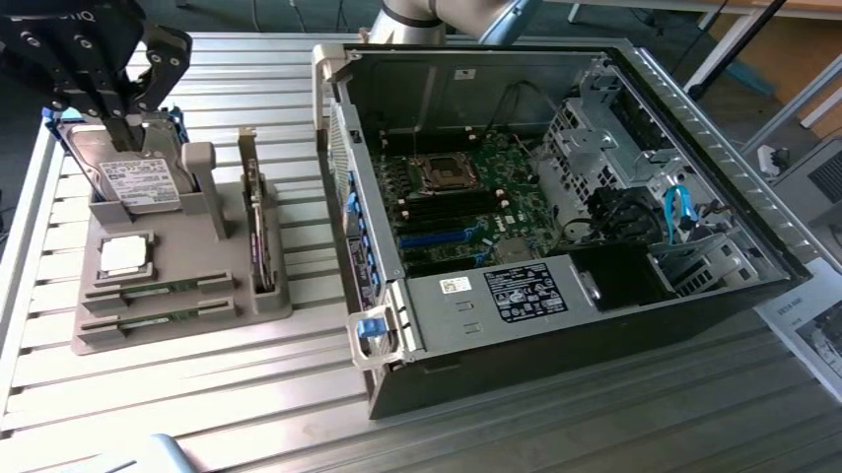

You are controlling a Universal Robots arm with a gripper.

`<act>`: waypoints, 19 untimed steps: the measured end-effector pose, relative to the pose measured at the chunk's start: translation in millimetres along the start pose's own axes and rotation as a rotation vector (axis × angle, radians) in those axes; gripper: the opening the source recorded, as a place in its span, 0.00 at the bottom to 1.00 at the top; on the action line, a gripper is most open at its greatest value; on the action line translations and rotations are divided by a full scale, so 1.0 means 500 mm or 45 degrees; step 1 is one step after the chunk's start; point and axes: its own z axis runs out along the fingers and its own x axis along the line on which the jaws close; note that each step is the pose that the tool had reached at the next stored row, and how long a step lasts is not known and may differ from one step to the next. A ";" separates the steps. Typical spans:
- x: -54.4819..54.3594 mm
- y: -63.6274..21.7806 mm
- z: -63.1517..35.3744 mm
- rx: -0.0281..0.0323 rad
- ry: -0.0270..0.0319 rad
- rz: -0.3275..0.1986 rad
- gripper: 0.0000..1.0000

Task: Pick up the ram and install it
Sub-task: 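Reach for the ram, then pick up the ram and move it above insertion slot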

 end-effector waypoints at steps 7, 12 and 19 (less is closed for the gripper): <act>-0.001 -0.010 0.000 0.0001 0.0002 0.000 0.11; -0.001 -0.012 0.000 0.0000 0.0000 0.000 0.11; -0.001 -0.012 0.000 0.0000 0.0000 0.000 0.11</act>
